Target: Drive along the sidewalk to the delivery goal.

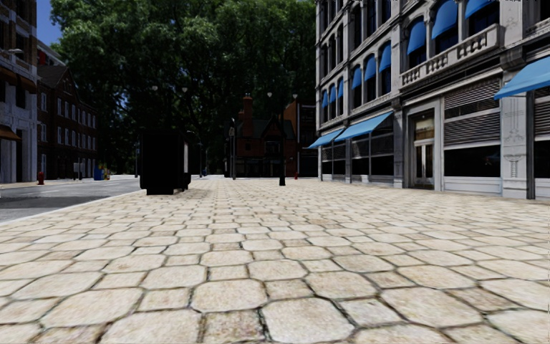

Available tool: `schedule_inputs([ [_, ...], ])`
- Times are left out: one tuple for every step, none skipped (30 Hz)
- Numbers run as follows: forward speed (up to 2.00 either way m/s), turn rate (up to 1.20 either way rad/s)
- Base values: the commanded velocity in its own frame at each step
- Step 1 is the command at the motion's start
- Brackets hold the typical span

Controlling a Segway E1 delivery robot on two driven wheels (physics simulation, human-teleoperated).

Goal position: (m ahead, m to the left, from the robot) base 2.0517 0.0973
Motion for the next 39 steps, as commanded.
schedule_inputs([
  [1.97, 0.26],
  [1.97, 0.26],
  [1.97, 0.26],
  [1.95, 0.36],
  [1.95, 0.36],
  [1.95, 0.39],
  [1.95, 0.4],
  [1.95, 0.39],
  [1.95, 0.39],
  [1.95, 0.38],
  [1.94, 0.38],
  [1.94, 0.38],
  [1.94, 0.38],
  [1.94, 0.38],
  [1.94, 0.38],
  [1.94, 0.38],
  [1.94, 0.38],
  [1.94, 0.38],
  [1.94, 0.38],
  [1.94, 0.38],
  [1.94, 0.38],
  [1.94, 0.38],
  [1.94, 0.34],
  [1.93, 0.23],
  [1.93, 0.19],
  [1.93, 0.19],
  [1.9, 0.0],
  [1.86, 0.0],
  [1.71, 0.0],
  [1.71, 0.0],
  [1.44, 0.0],
  [0.87, 0.0],
  [0.51, 0.0],
  [0.1, 0.0],
  [0.1, 0.0],
  [0.0, 0.0],
  [0.0, 0.0],
  [0.0, 0.0],
  [0.0, 0.0],
])
